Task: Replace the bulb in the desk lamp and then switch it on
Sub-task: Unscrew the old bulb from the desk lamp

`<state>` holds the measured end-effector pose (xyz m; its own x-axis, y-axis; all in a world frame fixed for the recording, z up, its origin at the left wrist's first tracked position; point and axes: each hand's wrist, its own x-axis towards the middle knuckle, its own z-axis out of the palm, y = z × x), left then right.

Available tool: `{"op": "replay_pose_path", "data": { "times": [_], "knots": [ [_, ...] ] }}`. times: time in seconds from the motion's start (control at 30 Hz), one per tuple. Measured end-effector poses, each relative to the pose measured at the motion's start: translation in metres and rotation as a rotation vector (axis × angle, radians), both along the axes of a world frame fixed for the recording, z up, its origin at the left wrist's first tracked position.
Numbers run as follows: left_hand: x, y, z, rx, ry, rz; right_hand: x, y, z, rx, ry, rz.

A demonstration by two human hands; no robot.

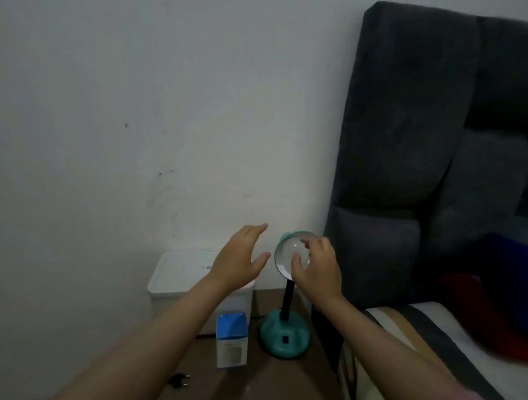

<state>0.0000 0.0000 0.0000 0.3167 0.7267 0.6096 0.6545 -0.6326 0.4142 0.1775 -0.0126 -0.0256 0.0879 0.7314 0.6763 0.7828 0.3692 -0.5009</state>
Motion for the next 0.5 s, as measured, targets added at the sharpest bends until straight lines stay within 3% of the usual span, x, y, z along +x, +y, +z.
{"op": "replay_pose_path", "data": {
  "times": [0.13, 0.5],
  "knots": [
    [0.017, 0.011, -0.009, -0.027, 0.014, -0.042, 0.005, 0.003, -0.010, -0.122, 0.054, -0.063],
    [0.036, 0.042, -0.031, -0.053, -0.051, -0.060, 0.006, 0.034, -0.022, -0.165, 0.015, 0.005]
  ]
}}
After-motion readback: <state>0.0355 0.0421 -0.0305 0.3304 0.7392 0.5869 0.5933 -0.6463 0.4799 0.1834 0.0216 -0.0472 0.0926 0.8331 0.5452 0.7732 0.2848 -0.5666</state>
